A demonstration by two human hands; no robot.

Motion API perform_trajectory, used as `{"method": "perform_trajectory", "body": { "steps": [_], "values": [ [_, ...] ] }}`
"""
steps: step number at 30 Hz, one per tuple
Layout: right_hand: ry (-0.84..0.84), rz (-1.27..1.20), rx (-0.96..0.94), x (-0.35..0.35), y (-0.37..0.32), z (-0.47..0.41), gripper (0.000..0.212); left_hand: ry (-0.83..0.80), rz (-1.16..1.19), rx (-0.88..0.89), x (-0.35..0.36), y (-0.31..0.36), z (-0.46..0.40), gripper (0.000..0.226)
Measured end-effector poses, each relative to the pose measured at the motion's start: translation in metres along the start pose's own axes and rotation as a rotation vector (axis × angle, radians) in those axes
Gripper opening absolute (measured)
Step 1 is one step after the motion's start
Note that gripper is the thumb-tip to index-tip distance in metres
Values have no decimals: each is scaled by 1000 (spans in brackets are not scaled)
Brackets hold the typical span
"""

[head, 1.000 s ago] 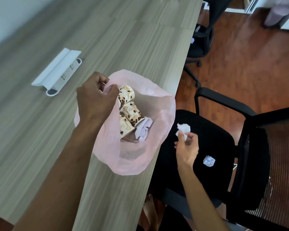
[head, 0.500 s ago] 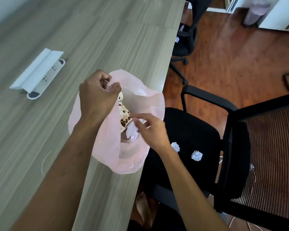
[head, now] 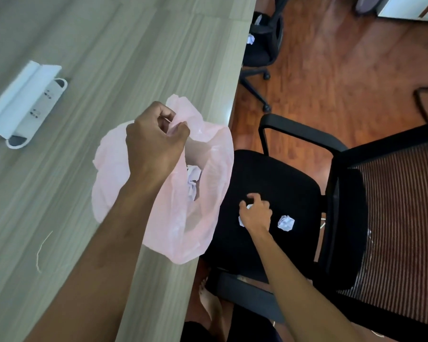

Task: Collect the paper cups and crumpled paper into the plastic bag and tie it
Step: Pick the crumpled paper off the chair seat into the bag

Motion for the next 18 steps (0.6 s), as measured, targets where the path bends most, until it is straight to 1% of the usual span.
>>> {"method": "perform_trajectory", "body": {
  "steps": [1,3,7,12,15,18],
  "values": [
    [-63,43,47,11,14,-5,41,10,-6,2,1,0,-2,10],
    [-131,129,75,26,33,-13,49,32,-8,-7,1,-2,-4,10],
    [-221,236,14,53,55,-31,54,60,-10,8,4,-4,-6,10],
    [-320,264,4,85,73,-41,46,56,-2,24,11,-6,-4,9],
    [-315,254,8,96,82,-38,40,62,0,12,13,-9,-4,9],
    [-278,233,0,98,86,-36,28,69,0,-4,10,-12,-6,11]
  ]
}}
Point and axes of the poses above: each hand's wrist, its own z-axis away from the middle knuckle, its own x-axis out of the palm, y = z × x, the point moved 6 cm from there along -z, towards the middle knuckle, and after that the axes turned 14 degrees about -x, right-handed, at the moved point
